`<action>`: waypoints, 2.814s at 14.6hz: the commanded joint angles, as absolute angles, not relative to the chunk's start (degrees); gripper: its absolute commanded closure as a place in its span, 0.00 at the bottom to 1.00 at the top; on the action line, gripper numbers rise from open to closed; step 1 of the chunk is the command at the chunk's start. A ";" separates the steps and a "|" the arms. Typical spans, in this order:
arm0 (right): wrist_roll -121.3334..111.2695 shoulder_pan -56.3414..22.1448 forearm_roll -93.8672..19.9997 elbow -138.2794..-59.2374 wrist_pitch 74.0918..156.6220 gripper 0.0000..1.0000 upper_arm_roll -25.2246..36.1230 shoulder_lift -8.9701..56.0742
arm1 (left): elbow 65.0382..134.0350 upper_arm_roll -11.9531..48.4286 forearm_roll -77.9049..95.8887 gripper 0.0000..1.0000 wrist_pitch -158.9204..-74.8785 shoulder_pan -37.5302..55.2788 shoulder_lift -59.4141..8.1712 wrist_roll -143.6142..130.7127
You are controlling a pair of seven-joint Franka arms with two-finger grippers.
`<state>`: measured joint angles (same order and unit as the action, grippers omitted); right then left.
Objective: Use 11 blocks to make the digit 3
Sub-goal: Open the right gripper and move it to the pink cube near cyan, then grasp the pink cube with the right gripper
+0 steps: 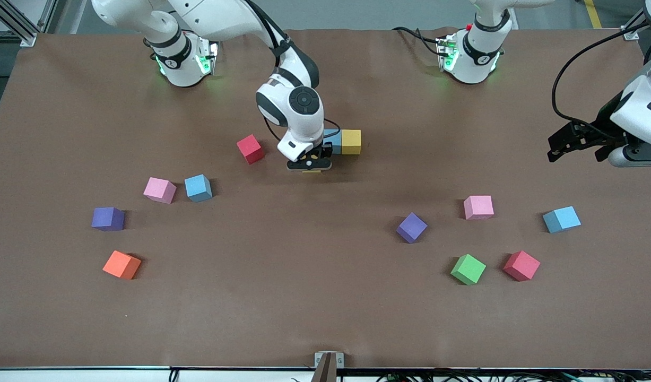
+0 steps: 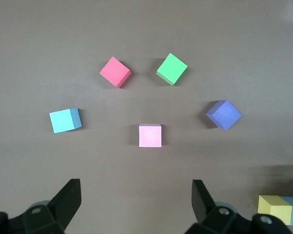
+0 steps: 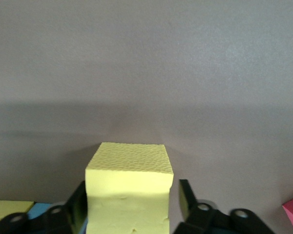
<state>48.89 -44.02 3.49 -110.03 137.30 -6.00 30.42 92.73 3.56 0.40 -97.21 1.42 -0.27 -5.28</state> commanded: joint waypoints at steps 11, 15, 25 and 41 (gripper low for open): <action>49.93 -41.32 3.43 -100.71 115.14 0.00 7.21 22.59 | 92.37 3.60 0.79 0.00 -98.08 1.76 -0.88 -5.80; 47.65 -39.90 3.34 -110.72 117.24 0.00 6.51 17.68 | 92.37 3.69 0.70 0.00 -98.53 1.85 -1.14 -5.98; 16.71 -22.77 3.08 -128.57 123.29 0.00 -9.66 8.18 | 92.29 3.60 0.79 0.00 -98.53 1.93 -1.14 -5.98; 12.22 -20.48 2.55 -140.71 142.37 0.00 -16.08 8.43 | 92.29 3.69 1.14 0.00 -98.61 2.11 -1.14 -5.98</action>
